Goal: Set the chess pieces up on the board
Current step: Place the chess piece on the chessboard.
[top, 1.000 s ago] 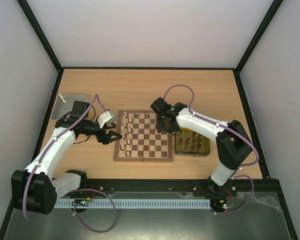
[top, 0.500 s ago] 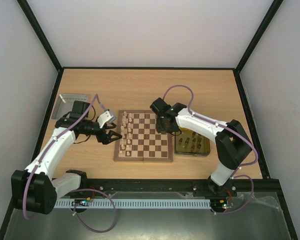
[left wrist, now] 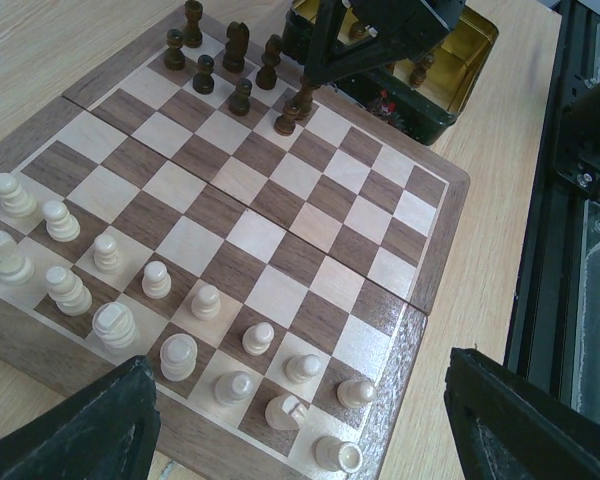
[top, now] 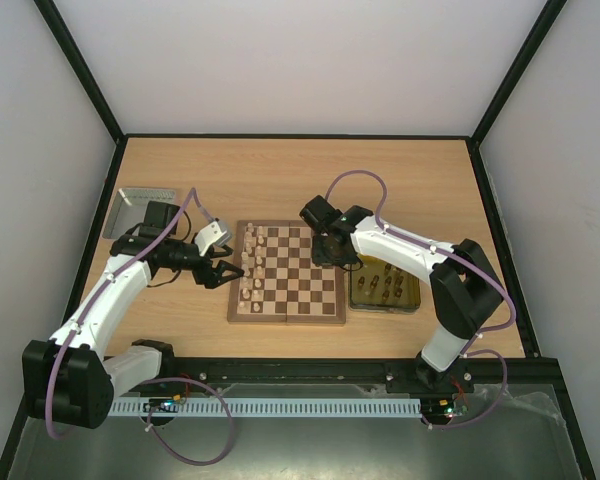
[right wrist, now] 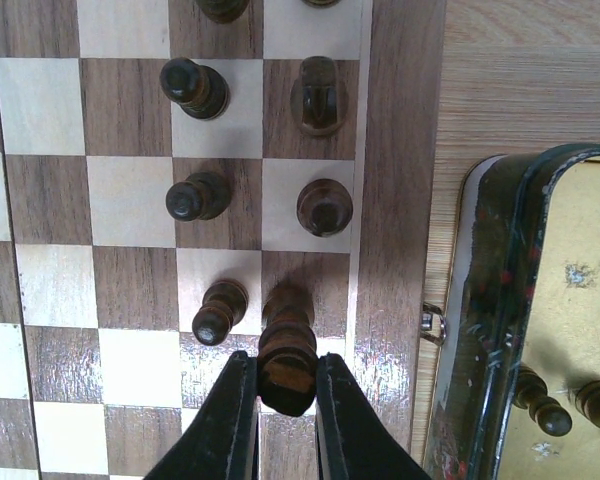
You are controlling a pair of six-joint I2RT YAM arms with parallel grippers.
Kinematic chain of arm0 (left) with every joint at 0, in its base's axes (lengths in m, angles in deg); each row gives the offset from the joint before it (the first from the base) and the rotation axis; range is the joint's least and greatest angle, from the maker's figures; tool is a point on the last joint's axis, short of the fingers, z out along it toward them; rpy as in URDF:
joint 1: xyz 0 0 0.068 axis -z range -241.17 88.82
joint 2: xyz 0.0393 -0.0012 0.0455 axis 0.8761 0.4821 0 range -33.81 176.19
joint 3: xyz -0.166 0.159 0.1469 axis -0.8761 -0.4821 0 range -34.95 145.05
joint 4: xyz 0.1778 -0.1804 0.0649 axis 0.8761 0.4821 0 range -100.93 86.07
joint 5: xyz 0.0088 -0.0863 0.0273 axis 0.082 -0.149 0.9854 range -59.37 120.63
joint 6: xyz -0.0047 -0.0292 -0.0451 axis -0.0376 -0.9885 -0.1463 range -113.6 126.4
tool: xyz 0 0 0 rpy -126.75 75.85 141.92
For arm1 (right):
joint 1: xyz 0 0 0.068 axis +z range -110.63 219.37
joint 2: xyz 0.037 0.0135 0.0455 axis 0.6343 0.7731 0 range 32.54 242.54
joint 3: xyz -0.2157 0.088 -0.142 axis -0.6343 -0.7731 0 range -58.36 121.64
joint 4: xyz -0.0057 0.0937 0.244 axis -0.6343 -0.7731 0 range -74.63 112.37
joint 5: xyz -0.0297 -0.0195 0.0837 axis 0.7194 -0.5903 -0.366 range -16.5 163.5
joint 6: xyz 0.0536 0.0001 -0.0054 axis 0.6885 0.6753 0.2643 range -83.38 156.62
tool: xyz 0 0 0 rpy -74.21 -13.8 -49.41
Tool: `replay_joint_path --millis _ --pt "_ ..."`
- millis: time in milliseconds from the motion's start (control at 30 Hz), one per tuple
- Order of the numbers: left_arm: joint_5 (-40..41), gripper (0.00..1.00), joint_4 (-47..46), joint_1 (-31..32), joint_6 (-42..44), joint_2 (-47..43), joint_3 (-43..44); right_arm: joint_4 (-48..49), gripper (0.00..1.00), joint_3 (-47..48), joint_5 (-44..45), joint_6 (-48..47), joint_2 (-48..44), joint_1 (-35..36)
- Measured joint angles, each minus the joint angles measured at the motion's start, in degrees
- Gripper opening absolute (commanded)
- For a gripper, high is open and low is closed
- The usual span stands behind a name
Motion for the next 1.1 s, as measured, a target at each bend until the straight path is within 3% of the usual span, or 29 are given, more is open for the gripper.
replay_joint_path --millis 667,833,1100 --pt "0.04 0.79 -0.07 0.11 -0.02 0.00 0.00 -0.46 0.04 0.17 1.51 -0.02 0.00 0.00" --pt "0.04 0.79 -0.07 0.11 -0.02 -0.02 0.00 -0.46 0.16 0.17 1.49 -0.02 0.00 0.00" --pt "0.04 0.79 -0.07 0.11 -0.02 -0.11 0.00 -0.52 0.17 0.17 1.49 0.02 0.00 0.00"
